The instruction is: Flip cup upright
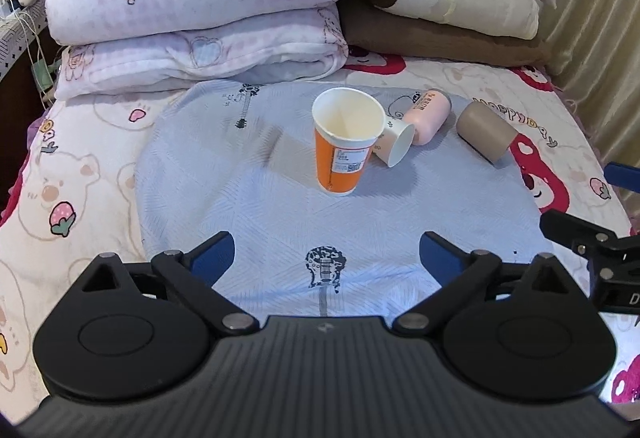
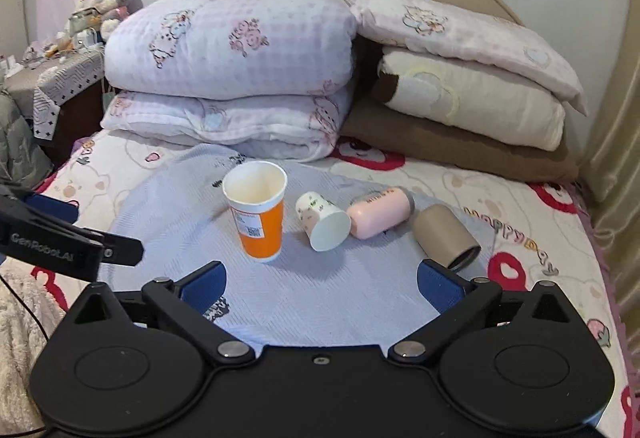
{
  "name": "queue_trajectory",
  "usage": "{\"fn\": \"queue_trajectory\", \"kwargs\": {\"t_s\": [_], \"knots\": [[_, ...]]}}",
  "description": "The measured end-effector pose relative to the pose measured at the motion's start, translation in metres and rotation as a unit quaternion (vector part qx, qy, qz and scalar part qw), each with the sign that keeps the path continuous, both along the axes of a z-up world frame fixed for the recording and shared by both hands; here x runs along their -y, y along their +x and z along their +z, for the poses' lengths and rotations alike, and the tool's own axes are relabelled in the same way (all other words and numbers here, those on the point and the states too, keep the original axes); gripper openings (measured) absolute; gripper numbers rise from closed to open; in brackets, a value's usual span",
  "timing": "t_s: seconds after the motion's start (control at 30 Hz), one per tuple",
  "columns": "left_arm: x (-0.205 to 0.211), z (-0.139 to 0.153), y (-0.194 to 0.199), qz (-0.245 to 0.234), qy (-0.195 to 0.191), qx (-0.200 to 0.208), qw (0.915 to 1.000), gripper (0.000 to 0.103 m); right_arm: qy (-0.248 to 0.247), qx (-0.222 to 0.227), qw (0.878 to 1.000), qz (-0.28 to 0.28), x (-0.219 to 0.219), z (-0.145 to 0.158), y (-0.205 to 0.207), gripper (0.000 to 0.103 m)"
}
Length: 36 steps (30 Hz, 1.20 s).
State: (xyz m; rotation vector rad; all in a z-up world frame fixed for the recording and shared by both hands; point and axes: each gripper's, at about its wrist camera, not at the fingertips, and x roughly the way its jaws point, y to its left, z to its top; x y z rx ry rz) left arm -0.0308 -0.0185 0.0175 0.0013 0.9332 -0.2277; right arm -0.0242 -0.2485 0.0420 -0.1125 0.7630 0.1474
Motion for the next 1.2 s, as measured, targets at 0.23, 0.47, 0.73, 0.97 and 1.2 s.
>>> {"fn": "queue_trajectory", "kwargs": {"t_s": [0.23, 0.47, 0.73, 0.97, 1.2], "knots": [[-0.010, -0.002, 0.002, 0.023, -0.002, -0.002, 0.9997, 0.101, 0.005, -0.002, 1.000, -0.015, 0.002, 0.000, -0.001, 0.103], [-0.010, -0.006, 0.001, 0.030, 0.021, -0.007, 0.9993, 0.101, 0.007, -0.010, 1.000, -0.017, 0.006, -0.005, 0.000, 0.103], [-0.007, -0.012, 0.007, 0.052, 0.051, -0.010, 0.9973, 0.101, -0.009, -0.022, 0.999, -0.029, 0.004, -0.010, 0.005, 0.103], [-0.012, -0.017, 0.010, 0.062, 0.056, -0.020, 0.9963, 0.101, -0.014, -0.026, 0.999, -0.032, 0.001, -0.013, 0.006, 0.103], [-0.014, -0.018, 0.012, 0.060, 0.055, -0.026, 0.9963, 0.101, -0.022, -0.027, 0.999, -0.031, -0.003, -0.014, 0.005, 0.103]]}}
